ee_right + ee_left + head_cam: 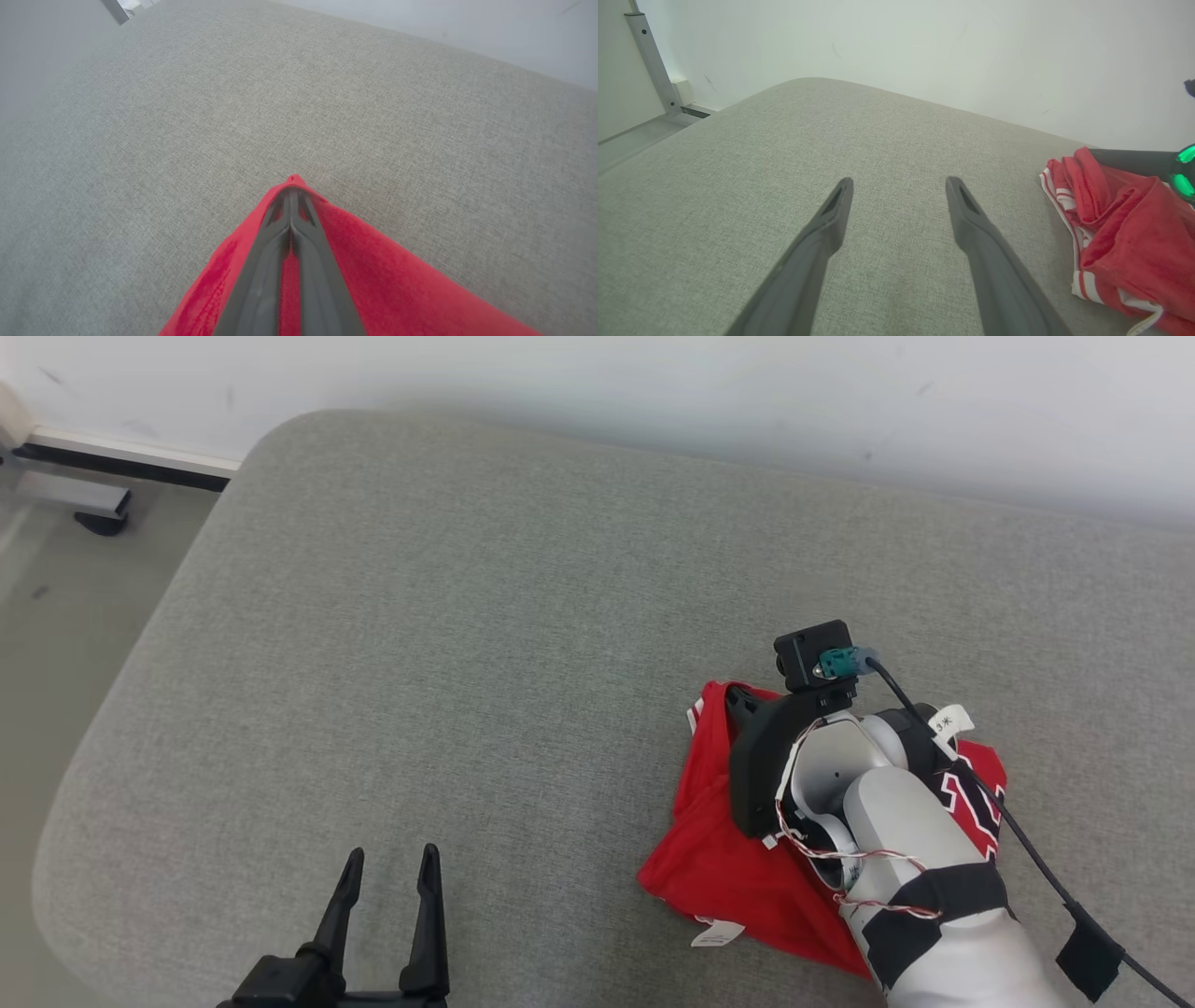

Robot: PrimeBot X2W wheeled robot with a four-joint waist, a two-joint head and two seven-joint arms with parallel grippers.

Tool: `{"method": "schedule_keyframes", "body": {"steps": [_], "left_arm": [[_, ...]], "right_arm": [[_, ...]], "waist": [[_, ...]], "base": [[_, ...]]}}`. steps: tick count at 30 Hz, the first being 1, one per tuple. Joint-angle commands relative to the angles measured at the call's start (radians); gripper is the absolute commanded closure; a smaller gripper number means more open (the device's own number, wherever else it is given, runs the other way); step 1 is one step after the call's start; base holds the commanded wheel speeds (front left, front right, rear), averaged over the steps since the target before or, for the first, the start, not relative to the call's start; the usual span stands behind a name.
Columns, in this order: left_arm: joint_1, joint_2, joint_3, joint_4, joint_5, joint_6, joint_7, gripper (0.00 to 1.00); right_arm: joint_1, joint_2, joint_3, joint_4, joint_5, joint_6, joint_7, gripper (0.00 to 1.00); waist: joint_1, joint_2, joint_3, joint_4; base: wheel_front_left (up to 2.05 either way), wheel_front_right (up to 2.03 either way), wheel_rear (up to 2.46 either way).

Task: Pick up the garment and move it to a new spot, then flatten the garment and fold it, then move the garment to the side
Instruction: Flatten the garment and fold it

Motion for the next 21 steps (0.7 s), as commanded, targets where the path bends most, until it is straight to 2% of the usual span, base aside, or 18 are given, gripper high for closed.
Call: {"method": "schedule_keyframes", "body": {"steps": [1,13,21], "left_arm": [[0.008,-0.001,-0.003,0.002,-0.005,-0.002,-0.003,0.0],[-0.005,-0.001,-0.052,0.019,-0.036,0.018,-0.002,0.0],[-0.007,-0.001,-0.043,0.01,-0.052,0.035,-0.003,0.0]], "right_arm": [[-0.014,0.004,0.002,0.018,0.002,-0.003,0.005,1.0],[-0.156,0.004,-0.092,0.199,-0.001,-0.003,0.025,1.0],[-0.262,0.003,-0.14,0.246,0.025,-0.003,-0.072,1.0]], "waist": [[0.0,-0.0001,-0.006,0.014],[0.0,-0.0001,-0.001,0.103],[0.0,-0.0001,0.005,0.128]], "base": [[0.0,0.0,0.0],[0.0,0.0,0.0],[0.0,0.0,0.0]]}}
